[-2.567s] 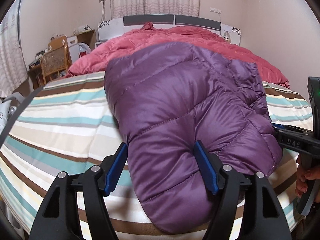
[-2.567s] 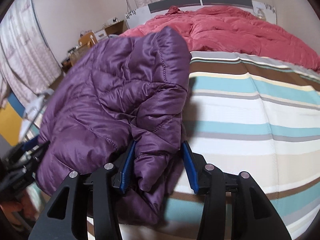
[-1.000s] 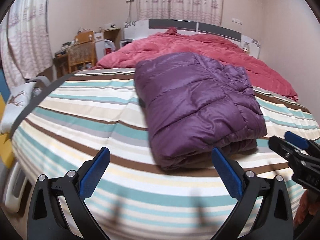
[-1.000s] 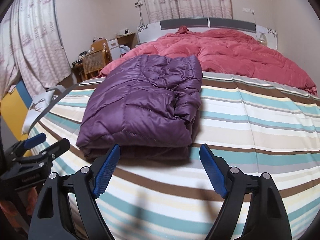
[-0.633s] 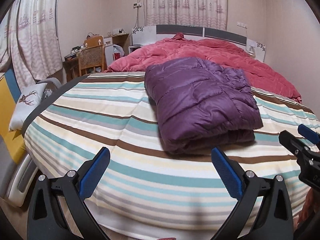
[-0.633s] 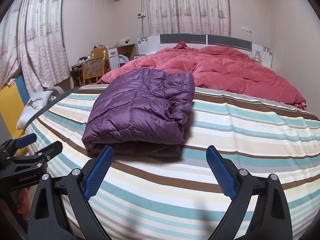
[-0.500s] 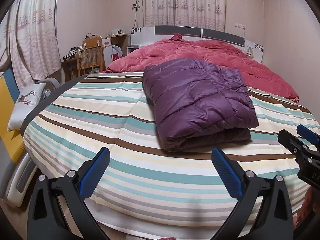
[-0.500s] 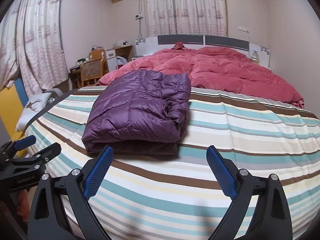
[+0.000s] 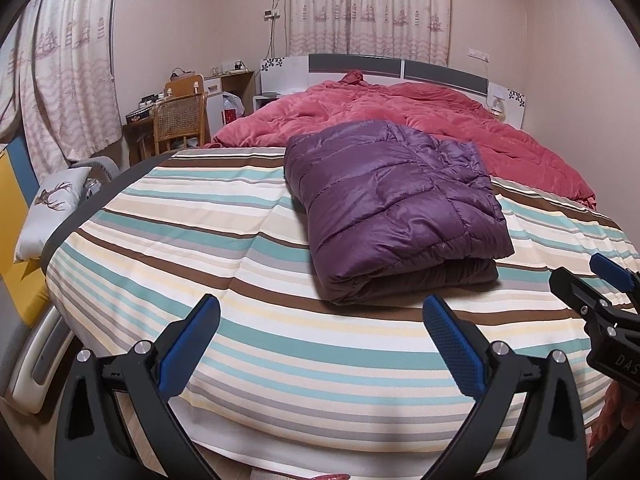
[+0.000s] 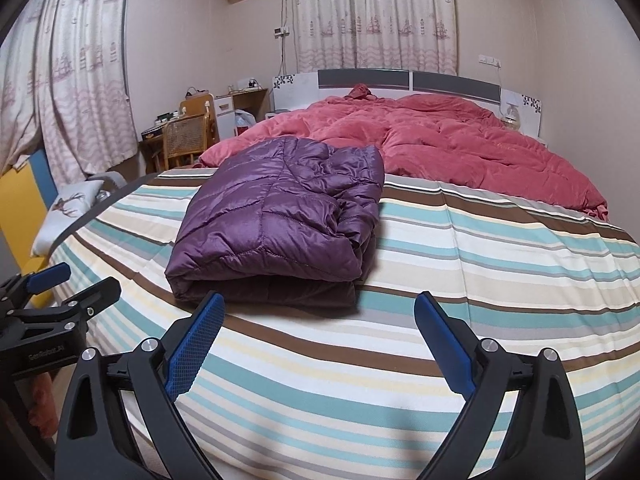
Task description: Fold large clothes
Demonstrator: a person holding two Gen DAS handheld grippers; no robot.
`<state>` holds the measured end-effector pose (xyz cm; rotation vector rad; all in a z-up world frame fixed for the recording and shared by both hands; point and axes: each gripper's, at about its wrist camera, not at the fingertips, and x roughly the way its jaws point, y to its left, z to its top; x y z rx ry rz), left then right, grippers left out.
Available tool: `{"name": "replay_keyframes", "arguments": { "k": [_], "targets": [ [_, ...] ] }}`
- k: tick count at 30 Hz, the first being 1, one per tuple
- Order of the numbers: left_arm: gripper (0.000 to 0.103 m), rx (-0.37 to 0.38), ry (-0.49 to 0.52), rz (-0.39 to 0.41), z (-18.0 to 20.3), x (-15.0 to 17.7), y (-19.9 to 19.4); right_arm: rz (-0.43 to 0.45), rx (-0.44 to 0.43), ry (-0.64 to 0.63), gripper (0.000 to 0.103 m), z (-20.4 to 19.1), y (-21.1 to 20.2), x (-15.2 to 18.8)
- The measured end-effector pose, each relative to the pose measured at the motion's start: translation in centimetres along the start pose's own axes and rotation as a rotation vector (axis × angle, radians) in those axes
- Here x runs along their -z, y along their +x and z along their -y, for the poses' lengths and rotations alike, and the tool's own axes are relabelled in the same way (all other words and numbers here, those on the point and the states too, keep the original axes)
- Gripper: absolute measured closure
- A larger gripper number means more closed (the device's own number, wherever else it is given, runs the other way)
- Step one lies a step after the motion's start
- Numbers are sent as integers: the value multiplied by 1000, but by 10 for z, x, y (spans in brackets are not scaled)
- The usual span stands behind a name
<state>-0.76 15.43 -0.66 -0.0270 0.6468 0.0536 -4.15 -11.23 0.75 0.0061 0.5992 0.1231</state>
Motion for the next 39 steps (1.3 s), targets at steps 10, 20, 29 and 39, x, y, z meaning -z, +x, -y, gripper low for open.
{"name": "replay_keyframes", "arguments": {
  "k": [10, 20, 29, 39],
  "targets": [
    [2, -4, -2, -3, 0, 1, 2, -1, -5, -2, 8, -1, 0, 1],
    [2, -5, -2, -4, 0, 2, 4, -2, -5, -1, 8, -1, 0, 1],
    [2, -4, -1, -7, -1, 3, 4, 0, -9, -5, 8, -1, 0, 1],
    [2, -6, -5, -9, -1, 4, 4, -6, -11, -4, 8, -1, 0, 2]
  ]
}}
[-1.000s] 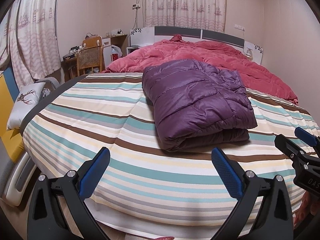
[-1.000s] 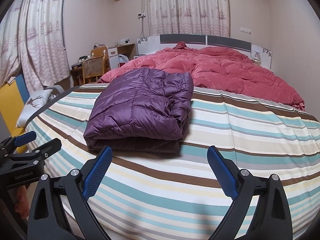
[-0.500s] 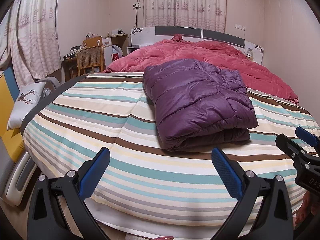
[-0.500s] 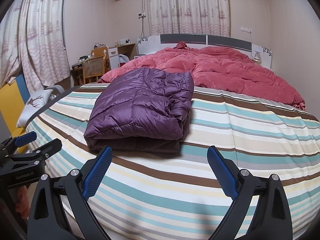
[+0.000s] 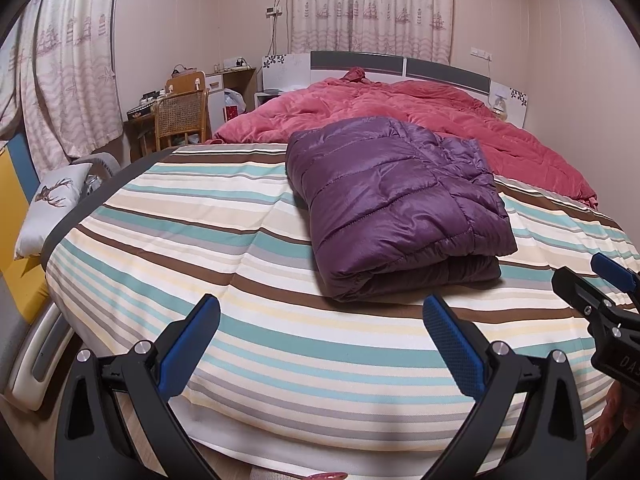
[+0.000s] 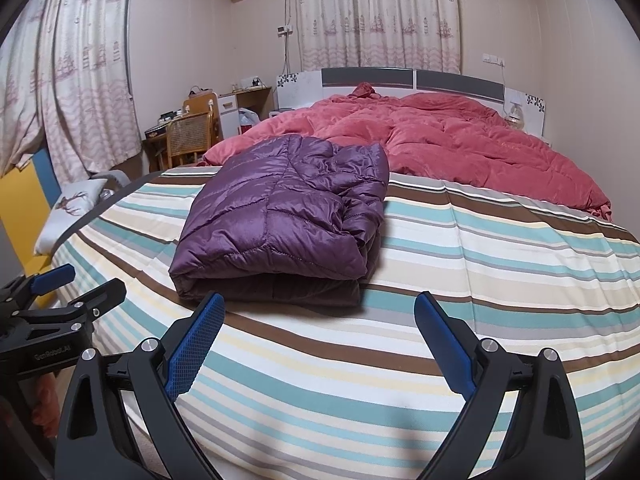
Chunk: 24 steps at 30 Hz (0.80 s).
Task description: Fold large clothes
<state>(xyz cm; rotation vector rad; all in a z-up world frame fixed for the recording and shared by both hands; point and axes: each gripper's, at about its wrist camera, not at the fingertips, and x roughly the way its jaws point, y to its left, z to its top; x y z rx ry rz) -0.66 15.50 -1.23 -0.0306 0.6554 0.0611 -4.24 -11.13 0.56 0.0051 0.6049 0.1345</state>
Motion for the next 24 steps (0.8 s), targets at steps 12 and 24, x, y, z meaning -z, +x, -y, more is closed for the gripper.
{"name": "replay_keyframes", "arguments": {
  "k": [12, 24],
  "targets": [
    [2, -12, -3, 0, 2, 1, 0, -6, -4, 0, 8, 0, 1, 1],
    [2, -15, 2, -7, 4, 3, -1, -12, -4, -1, 8, -1, 1, 3]
  ]
}}
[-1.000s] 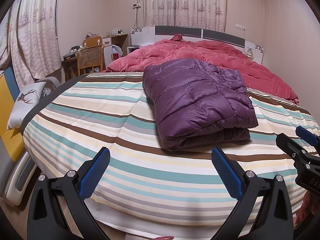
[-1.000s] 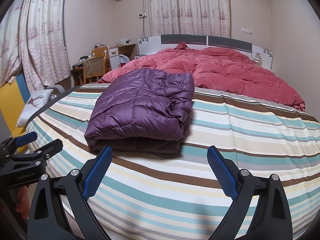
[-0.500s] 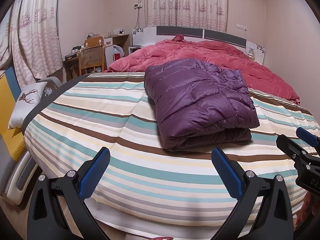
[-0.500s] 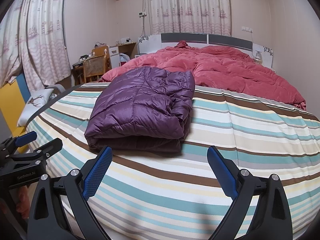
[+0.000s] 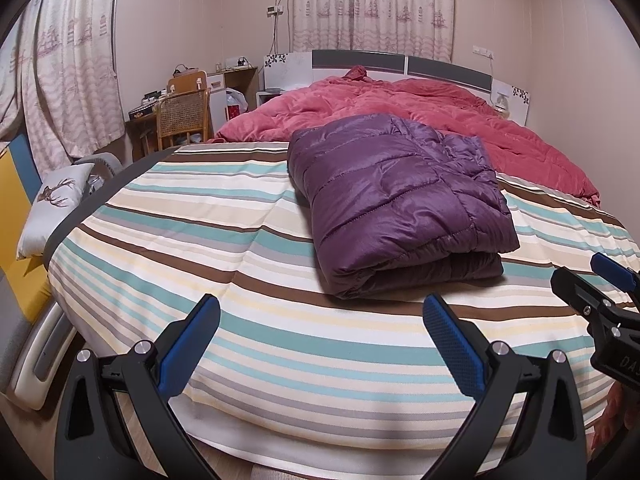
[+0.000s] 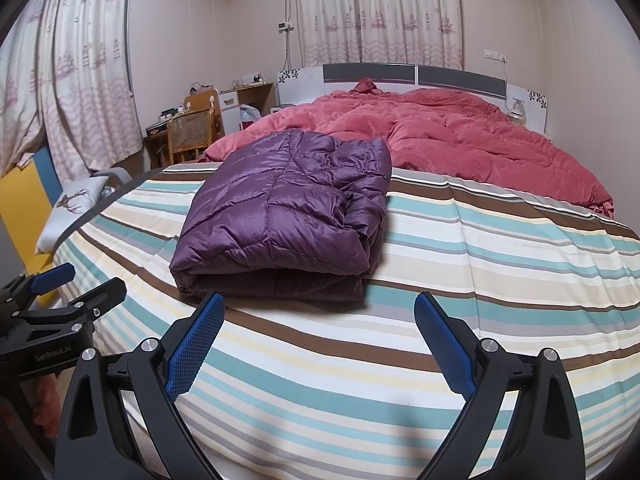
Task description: Fold large clothes
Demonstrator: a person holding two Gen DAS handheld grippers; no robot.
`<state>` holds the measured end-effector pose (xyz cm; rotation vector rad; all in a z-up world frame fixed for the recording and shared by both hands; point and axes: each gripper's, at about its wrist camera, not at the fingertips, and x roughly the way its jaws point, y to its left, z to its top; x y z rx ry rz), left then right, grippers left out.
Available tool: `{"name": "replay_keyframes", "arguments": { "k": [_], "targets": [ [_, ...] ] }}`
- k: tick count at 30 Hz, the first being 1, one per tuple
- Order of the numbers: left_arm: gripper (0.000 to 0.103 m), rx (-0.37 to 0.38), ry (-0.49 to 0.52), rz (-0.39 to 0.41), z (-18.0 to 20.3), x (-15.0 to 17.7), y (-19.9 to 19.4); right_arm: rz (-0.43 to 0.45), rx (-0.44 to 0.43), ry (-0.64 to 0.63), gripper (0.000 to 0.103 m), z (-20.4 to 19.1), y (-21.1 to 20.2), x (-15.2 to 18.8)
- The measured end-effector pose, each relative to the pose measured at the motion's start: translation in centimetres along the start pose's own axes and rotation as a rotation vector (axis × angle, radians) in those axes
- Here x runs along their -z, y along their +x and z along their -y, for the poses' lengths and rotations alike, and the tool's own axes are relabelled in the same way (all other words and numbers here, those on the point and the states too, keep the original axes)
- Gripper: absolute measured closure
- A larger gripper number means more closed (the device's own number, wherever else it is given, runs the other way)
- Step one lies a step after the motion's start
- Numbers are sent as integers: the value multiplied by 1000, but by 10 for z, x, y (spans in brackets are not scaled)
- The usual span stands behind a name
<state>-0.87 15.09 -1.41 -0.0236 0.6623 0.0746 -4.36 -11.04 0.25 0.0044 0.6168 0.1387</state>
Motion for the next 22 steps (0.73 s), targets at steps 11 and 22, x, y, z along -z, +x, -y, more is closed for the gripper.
{"name": "replay_keyframes", "arguments": {
  "k": [11, 22],
  "targets": [
    [2, -14, -11, -7, -1, 1, 3, -10, -8, 2, 8, 0, 2, 1],
    [2, 23, -16, -66, 0, 4, 13, -17, -7, 12, 8, 0, 3, 3]
  ]
}}
